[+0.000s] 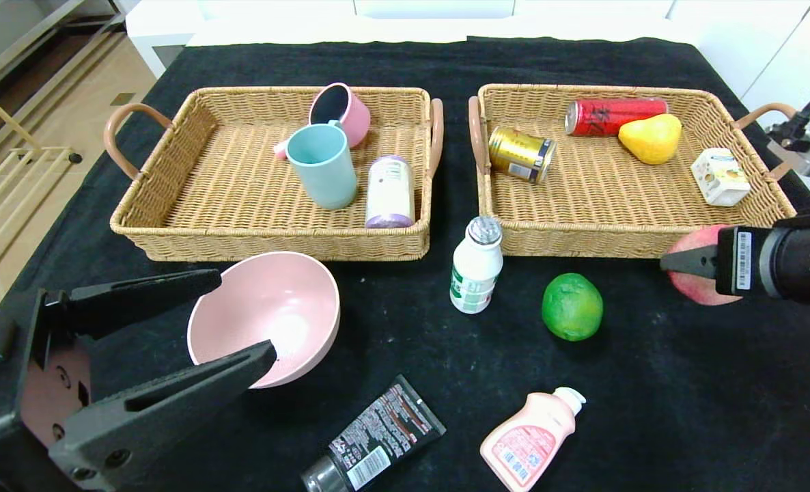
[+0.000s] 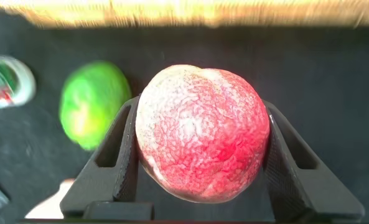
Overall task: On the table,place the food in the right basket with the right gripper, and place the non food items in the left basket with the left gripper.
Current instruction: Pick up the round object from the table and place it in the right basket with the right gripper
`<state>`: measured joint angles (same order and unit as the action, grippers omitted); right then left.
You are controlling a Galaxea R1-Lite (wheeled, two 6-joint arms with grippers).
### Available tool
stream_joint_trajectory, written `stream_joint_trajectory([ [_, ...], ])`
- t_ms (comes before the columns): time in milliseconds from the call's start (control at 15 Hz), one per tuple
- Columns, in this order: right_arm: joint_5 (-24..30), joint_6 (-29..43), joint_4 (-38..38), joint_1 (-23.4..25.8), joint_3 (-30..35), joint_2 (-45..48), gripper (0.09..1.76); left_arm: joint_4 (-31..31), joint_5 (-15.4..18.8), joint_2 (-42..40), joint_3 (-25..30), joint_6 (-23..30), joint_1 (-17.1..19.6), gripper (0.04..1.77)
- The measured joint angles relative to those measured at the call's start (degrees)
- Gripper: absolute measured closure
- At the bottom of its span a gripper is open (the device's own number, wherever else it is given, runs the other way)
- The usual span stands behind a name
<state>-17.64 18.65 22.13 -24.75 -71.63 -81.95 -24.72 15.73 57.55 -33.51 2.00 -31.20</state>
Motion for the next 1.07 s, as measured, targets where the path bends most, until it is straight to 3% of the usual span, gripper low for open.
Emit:
stream_joint_trajectory([
  [667,1.0,-6.3,-0.5,4.8,-23.2,-15.0,0.69,0.0,0.0,0.0,0.0,0.0,0.0,0.09],
  [1067,1.4,-7.5,-5.4,7.3,-29.6,-22.5,0.69,0.0,0.0,0.1,0.0,-0.1,0.0,0.09],
])
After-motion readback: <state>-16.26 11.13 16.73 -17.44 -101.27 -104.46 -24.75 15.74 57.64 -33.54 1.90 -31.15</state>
